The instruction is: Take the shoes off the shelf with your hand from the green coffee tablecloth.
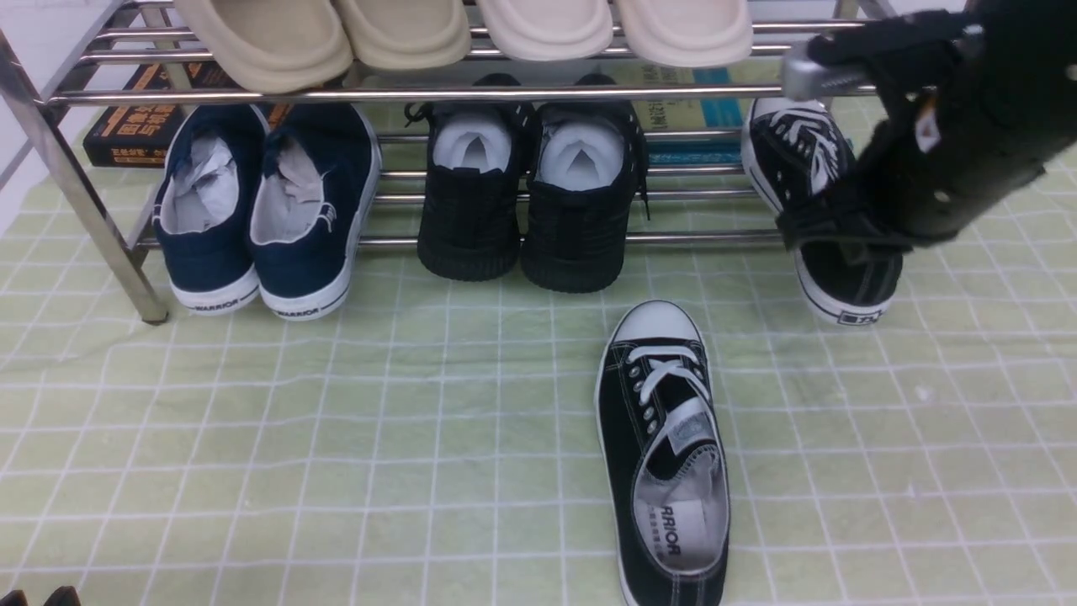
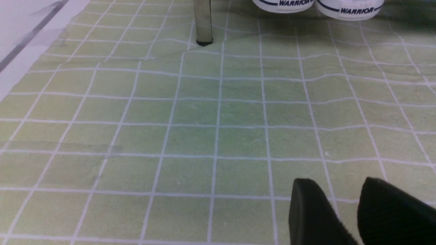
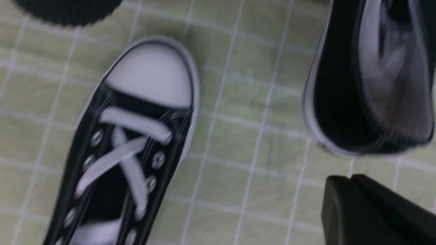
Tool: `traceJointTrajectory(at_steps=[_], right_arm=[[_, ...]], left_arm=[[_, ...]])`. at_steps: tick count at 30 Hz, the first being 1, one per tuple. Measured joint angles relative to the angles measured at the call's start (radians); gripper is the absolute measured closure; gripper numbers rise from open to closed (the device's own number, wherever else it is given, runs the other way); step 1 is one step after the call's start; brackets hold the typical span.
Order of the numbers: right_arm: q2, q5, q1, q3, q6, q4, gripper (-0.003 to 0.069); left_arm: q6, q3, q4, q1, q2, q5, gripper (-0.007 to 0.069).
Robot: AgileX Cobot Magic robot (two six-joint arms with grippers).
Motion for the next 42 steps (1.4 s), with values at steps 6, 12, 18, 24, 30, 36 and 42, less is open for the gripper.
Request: traceJointTrajectory(at_steps=[6, 12, 18, 24, 30, 36, 42], right_arm=[[0.12, -0.014, 0.0, -0.098, -0.001, -0.126, 0.0398], [0.201, -0.052, 0.0, -0.121, 0.0, -0.184, 0.0277], [0.262, -0.102, -0.006, -0.122, 0.076, -0.238, 0.0267], [0.315, -0.138, -0.024, -0.122, 0.156, -0.336, 0.0286], [0.331, -0.165, -0.028, -0.123, 0.172, -0.337, 0.0445], [0.318, -0.156, -0.028, -0.123, 0.172, -0.309, 0.0643], [0.248, -0.061, -0.023, -0.122, 0.151, -0.238, 0.0643]], left_arm=[[0.0, 0.0, 0.0, 0.0, 0.0, 0.0, 0.0383], [0.0, 0.0, 0.0, 0.0, 0.0, 0.0, 0.0383], [0.0, 0.0, 0.0, 0.0, 0.0, 0.0, 0.0383], [0.0, 0.0, 0.0, 0.0, 0.0, 0.0, 0.0383], [0.0, 0.0, 0.0, 0.0, 0.0, 0.0, 0.0383], [0.0, 0.0, 0.0, 0.0, 0.0, 0.0, 0.0383], [0.0, 0.0, 0.0, 0.0, 0.0, 0.0, 0.0383]])
